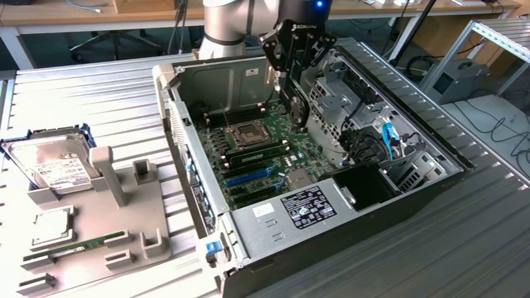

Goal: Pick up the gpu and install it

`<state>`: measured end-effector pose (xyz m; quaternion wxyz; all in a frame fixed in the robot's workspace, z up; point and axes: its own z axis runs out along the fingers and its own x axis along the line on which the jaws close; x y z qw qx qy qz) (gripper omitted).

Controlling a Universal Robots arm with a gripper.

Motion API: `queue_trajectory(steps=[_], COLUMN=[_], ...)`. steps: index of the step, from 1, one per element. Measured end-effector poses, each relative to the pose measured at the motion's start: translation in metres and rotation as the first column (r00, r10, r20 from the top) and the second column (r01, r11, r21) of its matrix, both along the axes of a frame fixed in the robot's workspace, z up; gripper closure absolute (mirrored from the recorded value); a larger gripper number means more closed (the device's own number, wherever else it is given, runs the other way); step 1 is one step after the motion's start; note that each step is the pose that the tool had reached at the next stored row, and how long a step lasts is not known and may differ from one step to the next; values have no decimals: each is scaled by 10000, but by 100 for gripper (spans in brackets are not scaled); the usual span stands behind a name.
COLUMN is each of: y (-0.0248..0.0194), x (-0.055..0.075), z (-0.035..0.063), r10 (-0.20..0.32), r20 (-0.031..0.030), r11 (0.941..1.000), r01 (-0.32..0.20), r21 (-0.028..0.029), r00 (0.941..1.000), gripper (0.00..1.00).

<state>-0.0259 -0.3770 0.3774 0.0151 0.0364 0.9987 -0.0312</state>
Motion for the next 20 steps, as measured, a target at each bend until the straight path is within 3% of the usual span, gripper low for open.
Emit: queue_trajectory(steps=[3, 7, 9, 20], y=[0, 0, 0, 0], x=[36, 36, 36, 37], z=[-61, -63, -69, -74], r10=[2, 958, 1557, 1964], r20=[-1, 0, -1, -1], r11=[10000, 9954, 9878, 9805], r01=[-2, -958, -1557, -1964], r21=[-6, -5, -6, -6], r00=[10000, 9954, 9878, 9805], gripper=[74, 74, 74, 74])
